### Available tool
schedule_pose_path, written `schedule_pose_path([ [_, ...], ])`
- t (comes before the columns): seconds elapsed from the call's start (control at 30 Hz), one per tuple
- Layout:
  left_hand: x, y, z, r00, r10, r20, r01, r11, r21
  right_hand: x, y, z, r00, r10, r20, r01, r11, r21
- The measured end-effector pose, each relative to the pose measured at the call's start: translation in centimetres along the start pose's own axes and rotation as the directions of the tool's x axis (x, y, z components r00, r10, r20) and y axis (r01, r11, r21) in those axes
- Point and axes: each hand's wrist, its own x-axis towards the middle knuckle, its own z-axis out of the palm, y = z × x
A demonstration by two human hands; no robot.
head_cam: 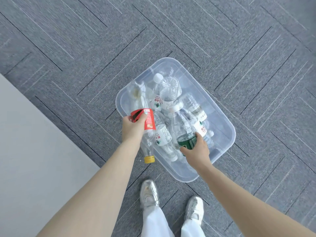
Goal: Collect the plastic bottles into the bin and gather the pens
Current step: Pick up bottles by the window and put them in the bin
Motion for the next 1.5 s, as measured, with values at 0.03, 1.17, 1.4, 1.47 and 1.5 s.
schedule_pose_path([
  [0.03,-0.2,0.1,0.0,1.0,0.001,-0.017,-0.001,1.0,-0.01,0.0,0.0,-0.1,1.0,0.004,-0.005,-0.004,1.0,-0.002],
  [1.17,-18.1,6.1,-2.7,0.973,0.186,-0.135,-0.178,0.981,0.074,-13.5,0.4,-16.3,0.992,-0.126,-0.024,0.128,0.966,0.226],
  [1.4,-32.7,12.7,-3.7,0.958,0.286,0.006,-0.286,0.958,0.0,-24.8,0.1,-26.4,0.97,-0.191,-0.148,0.232,0.903,0.361],
  [1.47,-36.5,14.8,-3.8,0.943,0.327,0.058,-0.326,0.945,-0.02,-27.9,0.3,-28.8,0.969,-0.178,-0.173,0.237,0.876,0.42],
  [1.5,-38.3,15.8,-3.7,0.935,0.345,0.08,-0.344,0.939,-0.029,-29.3,0.5,-29.9,0.966,-0.174,-0.189,0.243,0.859,0.451],
])
